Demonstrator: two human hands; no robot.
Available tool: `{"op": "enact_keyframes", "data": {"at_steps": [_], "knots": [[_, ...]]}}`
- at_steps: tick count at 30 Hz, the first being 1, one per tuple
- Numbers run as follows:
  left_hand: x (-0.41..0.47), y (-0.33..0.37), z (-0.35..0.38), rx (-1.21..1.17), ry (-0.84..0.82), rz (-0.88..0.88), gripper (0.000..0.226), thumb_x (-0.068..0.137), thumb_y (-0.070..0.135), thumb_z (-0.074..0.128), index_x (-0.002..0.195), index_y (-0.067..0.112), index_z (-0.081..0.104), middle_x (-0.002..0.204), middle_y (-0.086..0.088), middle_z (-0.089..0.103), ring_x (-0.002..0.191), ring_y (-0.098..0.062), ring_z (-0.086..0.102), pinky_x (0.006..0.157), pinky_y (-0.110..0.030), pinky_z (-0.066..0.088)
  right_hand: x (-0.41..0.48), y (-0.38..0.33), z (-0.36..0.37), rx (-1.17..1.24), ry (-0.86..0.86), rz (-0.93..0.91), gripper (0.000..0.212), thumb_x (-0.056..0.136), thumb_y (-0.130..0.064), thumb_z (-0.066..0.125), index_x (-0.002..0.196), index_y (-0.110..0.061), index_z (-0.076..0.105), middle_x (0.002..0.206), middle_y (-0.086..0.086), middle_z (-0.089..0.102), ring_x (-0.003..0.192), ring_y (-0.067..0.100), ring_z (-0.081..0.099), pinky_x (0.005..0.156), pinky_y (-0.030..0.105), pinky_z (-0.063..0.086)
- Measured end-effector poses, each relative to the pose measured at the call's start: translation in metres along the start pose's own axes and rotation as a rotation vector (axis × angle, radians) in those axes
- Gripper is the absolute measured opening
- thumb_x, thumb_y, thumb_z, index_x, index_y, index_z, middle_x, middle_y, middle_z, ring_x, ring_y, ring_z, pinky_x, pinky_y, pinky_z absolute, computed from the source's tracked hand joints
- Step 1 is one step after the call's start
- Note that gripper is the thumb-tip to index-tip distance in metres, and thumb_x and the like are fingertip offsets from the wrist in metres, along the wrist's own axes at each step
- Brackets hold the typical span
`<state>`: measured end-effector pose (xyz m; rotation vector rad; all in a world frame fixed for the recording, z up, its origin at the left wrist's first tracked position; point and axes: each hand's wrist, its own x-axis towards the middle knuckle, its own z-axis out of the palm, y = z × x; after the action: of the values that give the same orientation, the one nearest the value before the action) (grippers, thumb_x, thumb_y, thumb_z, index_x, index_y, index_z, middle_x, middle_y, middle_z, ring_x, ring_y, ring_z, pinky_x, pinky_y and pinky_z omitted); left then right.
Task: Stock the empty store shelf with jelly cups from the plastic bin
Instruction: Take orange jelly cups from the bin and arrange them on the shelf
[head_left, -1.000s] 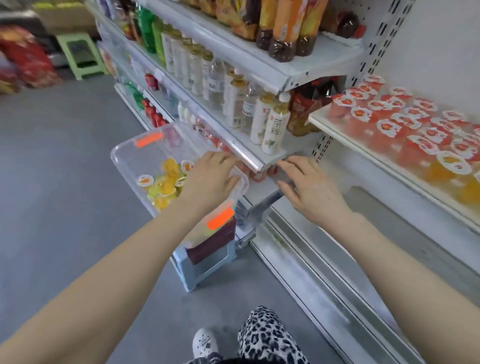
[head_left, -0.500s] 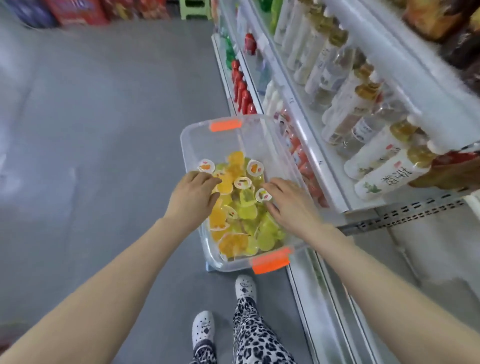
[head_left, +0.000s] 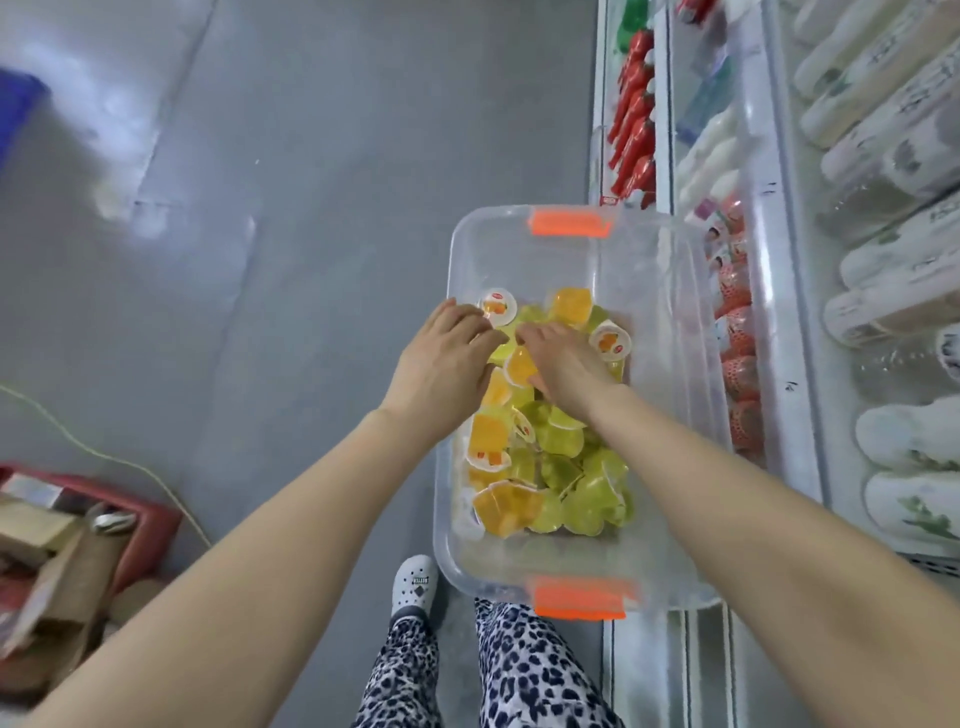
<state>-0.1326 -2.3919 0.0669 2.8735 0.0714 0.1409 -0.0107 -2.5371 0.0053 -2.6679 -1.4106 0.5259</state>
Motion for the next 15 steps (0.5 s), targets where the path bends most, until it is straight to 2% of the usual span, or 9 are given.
{"op": "enact_keyframes", "data": {"at_steps": [2, 3, 5, 7, 9, 10, 12, 15], "knots": [[0.001, 0.001, -0.001, 0.021, -0.004, -0.005, 0.031, 0.079, 0.012, 0.070, 0.110, 0.009, 0.070, 0.106, -0.009, 0.068, 0.110, -0.032, 0.058, 0.112, -0.045, 0.034, -0.006, 0.006, -0.004, 0.049, 0.003, 0.033, 0.051, 0.079, -0.021, 0.078, 0.120, -0.014, 0.047, 0.118, 0.009, 0.060, 0.109, 0.030, 0.055, 0.081, 0.037, 0.044], [0.002, 0.002, -0.002, 0.041, -0.004, -0.002, 0.032, 0.078, 0.012, 0.071, 0.110, 0.009, 0.070, 0.106, -0.009, 0.068, 0.110, -0.032, 0.058, 0.112, -0.044, 0.034, -0.013, 0.010, -0.006, 0.074, 0.003, 0.050, 0.054, 0.078, -0.025, 0.079, 0.121, -0.014, 0.048, 0.119, 0.009, 0.060, 0.109, 0.030, 0.055, 0.081, 0.036, 0.044], [0.006, 0.006, -0.001, 0.112, -0.018, -0.001, 0.036, 0.078, 0.014, 0.072, 0.114, 0.012, 0.069, 0.108, -0.008, 0.067, 0.112, -0.031, 0.056, 0.115, -0.045, 0.029, -0.031, 0.017, -0.010, 0.113, 0.021, 0.101, 0.058, 0.081, -0.031, 0.076, 0.130, -0.018, 0.047, 0.126, 0.007, 0.058, 0.117, 0.029, 0.053, 0.089, 0.038, 0.045], [0.016, 0.012, 0.003, 0.203, -0.062, -0.020, 0.037, 0.083, 0.019, 0.067, 0.120, 0.017, 0.065, 0.118, -0.006, 0.064, 0.121, -0.030, 0.049, 0.118, -0.044, 0.014, -0.052, 0.021, -0.011, 0.098, 0.030, 0.166, 0.060, 0.086, -0.037, 0.068, 0.137, -0.023, 0.042, 0.132, 0.006, 0.052, 0.123, 0.029, 0.047, 0.096, 0.042, 0.045], [0.032, 0.019, 0.012, 0.236, -0.111, -0.031, 0.039, 0.087, 0.021, 0.062, 0.126, 0.020, 0.060, 0.126, -0.005, 0.059, 0.128, -0.029, 0.042, 0.119, -0.041, 0.004, -0.068, 0.022, -0.011, 0.054, 0.010, 0.224, 0.058, 0.089, -0.039, 0.063, 0.140, -0.024, 0.039, 0.133, 0.007, 0.049, 0.124, 0.029, 0.045, 0.096, 0.042, 0.045], [0.041, 0.023, 0.019, 0.220, -0.136, -0.034, 0.039, 0.088, 0.020, 0.061, 0.127, 0.020, 0.058, 0.127, -0.004, 0.057, 0.128, -0.029, 0.041, 0.119, -0.038, 0.006, -0.074, 0.022, -0.010, 0.039, -0.006, 0.245, 0.057, 0.090, -0.038, 0.062, 0.140, -0.023, 0.039, 0.133, 0.007, 0.050, 0.123, 0.029, 0.046, 0.094, 0.041, 0.045], [0.060, 0.029, 0.036, 0.160, -0.201, -0.059, 0.039, 0.088, 0.015, 0.058, 0.127, 0.019, 0.056, 0.128, -0.003, 0.055, 0.126, -0.028, 0.040, 0.113, -0.035, 0.019, -0.083, 0.022, -0.005, 0.039, -0.042, 0.277, 0.060, 0.090, -0.035, 0.062, 0.142, -0.020, 0.036, 0.134, 0.008, 0.051, 0.121, 0.031, 0.049, 0.089, 0.041, 0.046], [0.083, 0.033, 0.069, 0.113, -0.347, -0.096, 0.041, 0.090, 0.014, 0.055, 0.131, 0.017, 0.051, 0.134, -0.006, 0.051, 0.126, -0.029, 0.041, 0.106, -0.037, 0.035, -0.092, 0.026, 0.006, 0.042, -0.070, 0.311, 0.066, 0.089, -0.026, 0.062, 0.146, -0.017, 0.029, 0.131, 0.012, 0.053, 0.113, 0.034, 0.055, 0.082, 0.041, 0.047]]}}
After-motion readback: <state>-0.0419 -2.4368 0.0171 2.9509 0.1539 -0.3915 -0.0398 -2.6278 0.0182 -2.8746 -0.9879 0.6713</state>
